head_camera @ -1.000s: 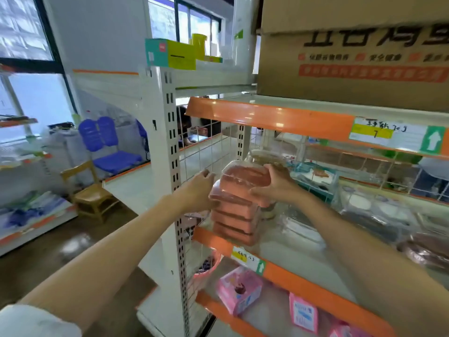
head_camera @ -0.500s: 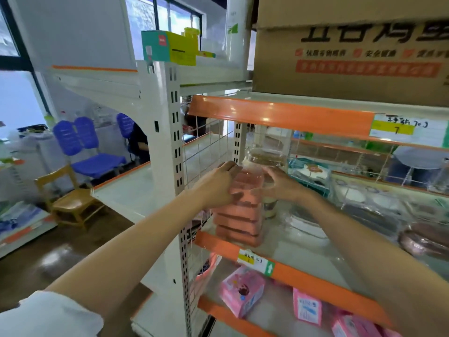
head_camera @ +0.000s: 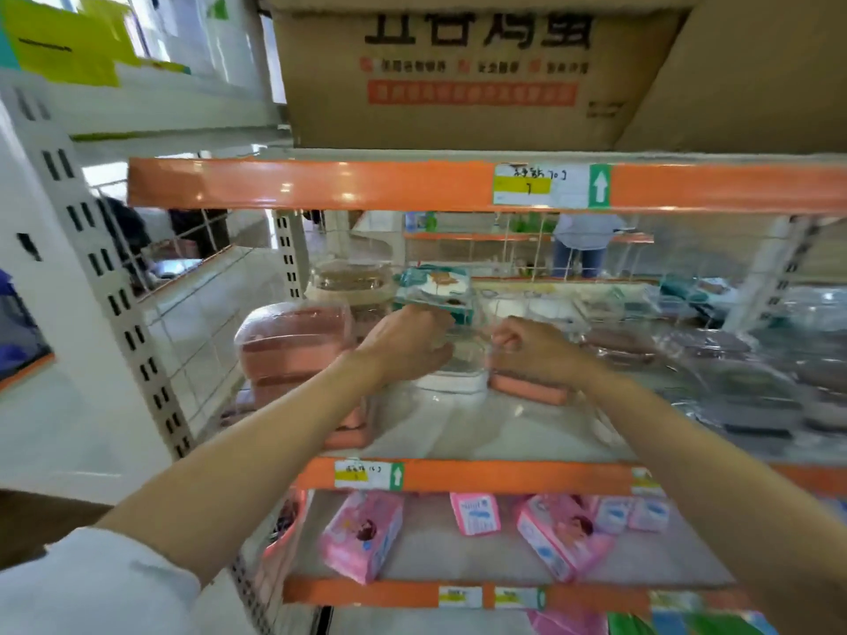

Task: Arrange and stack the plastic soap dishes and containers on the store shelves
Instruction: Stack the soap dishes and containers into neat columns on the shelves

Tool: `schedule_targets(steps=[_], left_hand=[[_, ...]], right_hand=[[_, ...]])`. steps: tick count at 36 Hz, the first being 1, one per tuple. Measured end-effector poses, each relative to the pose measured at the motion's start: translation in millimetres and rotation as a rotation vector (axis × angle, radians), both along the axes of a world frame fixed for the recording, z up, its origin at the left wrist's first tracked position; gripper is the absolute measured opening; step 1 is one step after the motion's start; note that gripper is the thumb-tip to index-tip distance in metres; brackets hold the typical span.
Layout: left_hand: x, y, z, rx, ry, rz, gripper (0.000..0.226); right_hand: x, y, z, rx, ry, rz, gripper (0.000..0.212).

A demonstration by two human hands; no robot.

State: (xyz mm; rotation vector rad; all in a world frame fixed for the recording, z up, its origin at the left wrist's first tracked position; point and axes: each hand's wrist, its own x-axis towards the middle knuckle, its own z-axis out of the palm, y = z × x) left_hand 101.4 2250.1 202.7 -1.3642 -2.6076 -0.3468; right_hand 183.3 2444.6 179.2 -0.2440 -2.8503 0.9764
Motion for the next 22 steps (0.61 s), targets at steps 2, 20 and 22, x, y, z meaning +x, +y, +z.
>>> schedule_targets(steps=[2, 20, 22], left_hand=[[7.1, 20.1, -5.2, 0.025, -0.072, -0.028, 0.044], [66.8, 216.3, -64.0, 0.006, -0.245, -0.255, 0.037], [63.5, 230.0, -76.6, -0.012, -0.176, -0.317, 0.063]], right_hand=[[16.8, 22.2, 2.3, 0.042, -0.015, -0.035, 0.056], [121.5, 206.8, -7.2, 0.235, -0.261, -0.102, 0.065], [120.9, 212.8, -11.5, 0.280, -0.314, -0.042, 0.079]])
